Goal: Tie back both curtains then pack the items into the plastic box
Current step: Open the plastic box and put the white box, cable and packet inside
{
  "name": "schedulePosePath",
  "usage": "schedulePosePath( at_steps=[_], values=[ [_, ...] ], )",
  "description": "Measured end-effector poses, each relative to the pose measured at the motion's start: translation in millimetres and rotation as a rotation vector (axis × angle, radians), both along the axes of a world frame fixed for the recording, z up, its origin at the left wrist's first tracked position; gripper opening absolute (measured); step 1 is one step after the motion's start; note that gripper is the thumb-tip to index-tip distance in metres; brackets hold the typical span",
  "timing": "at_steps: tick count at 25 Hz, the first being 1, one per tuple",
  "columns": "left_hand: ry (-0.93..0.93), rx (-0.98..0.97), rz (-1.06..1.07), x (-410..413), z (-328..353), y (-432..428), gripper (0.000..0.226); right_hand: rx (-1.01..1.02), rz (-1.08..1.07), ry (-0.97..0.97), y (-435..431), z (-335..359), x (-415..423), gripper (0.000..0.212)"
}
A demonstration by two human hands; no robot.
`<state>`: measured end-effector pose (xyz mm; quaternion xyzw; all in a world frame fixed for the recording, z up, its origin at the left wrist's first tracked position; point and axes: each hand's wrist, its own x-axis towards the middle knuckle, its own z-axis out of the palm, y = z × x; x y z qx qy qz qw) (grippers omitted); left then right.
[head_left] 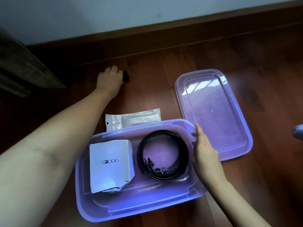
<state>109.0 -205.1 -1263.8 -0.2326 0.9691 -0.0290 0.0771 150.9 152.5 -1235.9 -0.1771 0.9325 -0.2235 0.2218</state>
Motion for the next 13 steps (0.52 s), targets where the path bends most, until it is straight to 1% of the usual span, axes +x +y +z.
schedulePosePath(
  at_steps=[2, 3, 4, 5, 6, 7, 8, 9, 10, 11, 12, 13],
  values=[
    [0.143, 0.170, 0.057, 2, 13, 19, 0.036, 0.026, 0.026, 0.026, 2, -1, 0, 0.075],
    [0.271, 0.238, 0.045, 6, 21, 29, 0.037, 0.023, 0.033, 0.023, 0, -1, -1, 0.074],
    [0.420, 0.315, -0.004, 12, 31, 45, 0.038, 0.028, 0.034, 0.013, 0, -1, -1, 0.073],
    [0.576, 0.421, -0.100, 23, 41, 65, 0.039, 0.035, 0.028, 0.003, 0, 0, -1, 0.072],
    [0.675, 0.559, -0.252, 36, 51, 85, 0.040, 0.033, 0.024, -0.005, 0, 1, -1, 0.071],
    [0.671, 0.691, -0.430, 52, 60, 106, 0.039, 0.020, 0.021, -0.003, 0, 2, 0, 0.071],
    [0.594, 0.763, -0.613, 69, 62, 125, 0.035, 0.007, 0.022, 0.006, 0, 2, 0, 0.071],
    [0.471, 0.743, -0.793, 84, 60, 141, 0.032, 0.002, 0.030, 0.018, 1, 2, 1, 0.071],
    [0.367, 0.618, -0.943, 94, 52, 153, 0.029, 0.000, 0.035, 0.025, 0, 1, 1, 0.071],
    [0.276, 0.455, -1.041, 100, 41, 163, 0.025, 0.000, 0.034, 0.028, 0, 1, 1, 0.071],
    [0.186, 0.337, -1.071, 103, 30, 172, 0.021, -0.001, 0.029, 0.028, -1, 1, 1, 0.072],
    [0.079, 0.265, -1.066, 104, 25, 178, 0.018, 0.001, 0.025, 0.027, -1, 0, 0, 0.072]
  ],
)
